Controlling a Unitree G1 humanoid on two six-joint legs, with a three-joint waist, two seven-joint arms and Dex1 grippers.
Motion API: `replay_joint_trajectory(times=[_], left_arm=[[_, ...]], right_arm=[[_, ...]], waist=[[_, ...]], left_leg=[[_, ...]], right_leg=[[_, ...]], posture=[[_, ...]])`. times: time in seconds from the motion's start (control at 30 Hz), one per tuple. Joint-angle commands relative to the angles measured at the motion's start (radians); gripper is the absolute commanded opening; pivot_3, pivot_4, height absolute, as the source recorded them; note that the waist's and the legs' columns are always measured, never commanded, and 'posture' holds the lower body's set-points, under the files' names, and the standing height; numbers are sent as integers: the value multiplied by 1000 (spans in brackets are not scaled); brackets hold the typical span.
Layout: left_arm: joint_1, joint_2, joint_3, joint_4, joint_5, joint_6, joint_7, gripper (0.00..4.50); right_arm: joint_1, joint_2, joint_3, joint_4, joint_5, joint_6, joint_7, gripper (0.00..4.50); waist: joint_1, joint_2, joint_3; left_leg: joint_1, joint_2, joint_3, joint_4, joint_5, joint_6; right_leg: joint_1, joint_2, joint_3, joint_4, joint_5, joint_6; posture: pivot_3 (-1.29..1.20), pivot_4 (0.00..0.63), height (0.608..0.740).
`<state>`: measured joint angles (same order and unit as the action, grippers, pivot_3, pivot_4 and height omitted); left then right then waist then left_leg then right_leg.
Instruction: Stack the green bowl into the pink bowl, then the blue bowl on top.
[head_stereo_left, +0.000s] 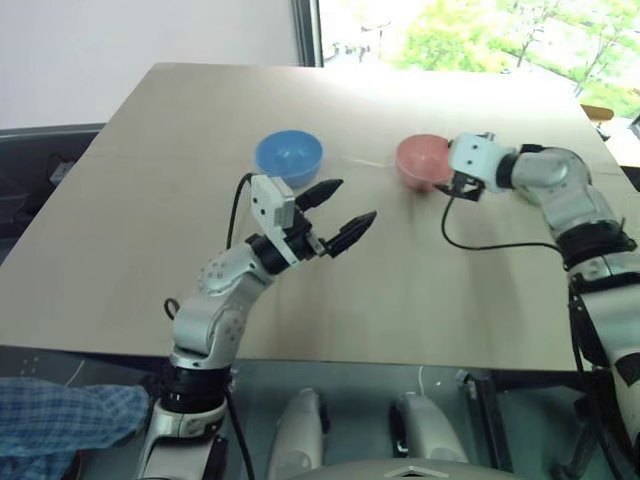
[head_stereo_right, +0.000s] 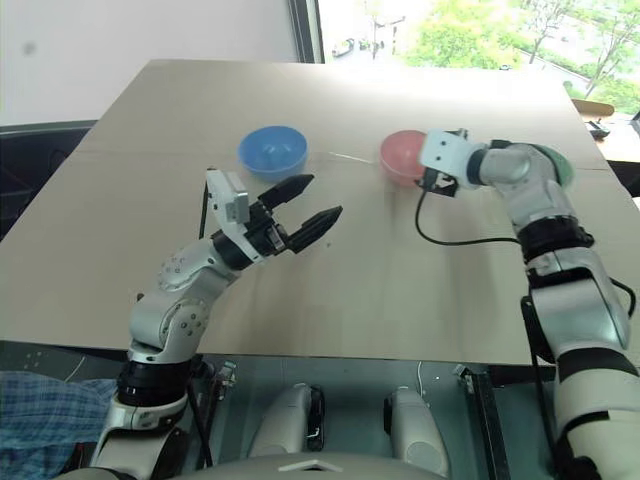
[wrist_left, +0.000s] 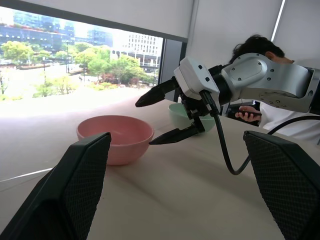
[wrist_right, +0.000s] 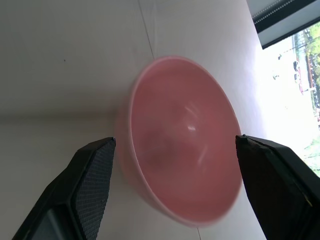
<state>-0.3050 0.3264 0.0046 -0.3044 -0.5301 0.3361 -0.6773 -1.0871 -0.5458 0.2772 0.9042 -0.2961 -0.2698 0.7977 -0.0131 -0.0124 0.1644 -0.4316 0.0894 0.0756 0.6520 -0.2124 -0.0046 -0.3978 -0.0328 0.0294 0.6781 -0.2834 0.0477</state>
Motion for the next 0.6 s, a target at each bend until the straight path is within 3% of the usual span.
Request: replay_joint_trajectory(times=[0.03, 0.3, 0.6], left_arm=[[11, 11, 34, -66, 15, -28, 35, 4500], [74, 38, 74, -113, 20, -26, 78, 4500], [104, 30, 70, -145, 19, -29, 115, 4500]], right_arm=[[-65, 32, 9, 50, -15, -50, -22, 4053], [-140, 110, 34, 180, -43, -102, -51, 4053], [-176, 114, 55, 256, -86, -77, -73, 4053]], waist=[[1, 0, 0], [-2, 0, 0], [-2, 0, 0]], left_leg=[[0, 0, 0, 0, 0, 0], [0, 0, 1, 0, 0, 0], [0, 0, 1, -1, 0, 0]], right_leg=[[0, 0, 0, 0, 0, 0], [-1, 0, 0, 1, 0, 0], [-1, 0, 0, 1, 0, 0]], posture=[[0, 150, 740], [0, 150, 740], [0, 150, 740]])
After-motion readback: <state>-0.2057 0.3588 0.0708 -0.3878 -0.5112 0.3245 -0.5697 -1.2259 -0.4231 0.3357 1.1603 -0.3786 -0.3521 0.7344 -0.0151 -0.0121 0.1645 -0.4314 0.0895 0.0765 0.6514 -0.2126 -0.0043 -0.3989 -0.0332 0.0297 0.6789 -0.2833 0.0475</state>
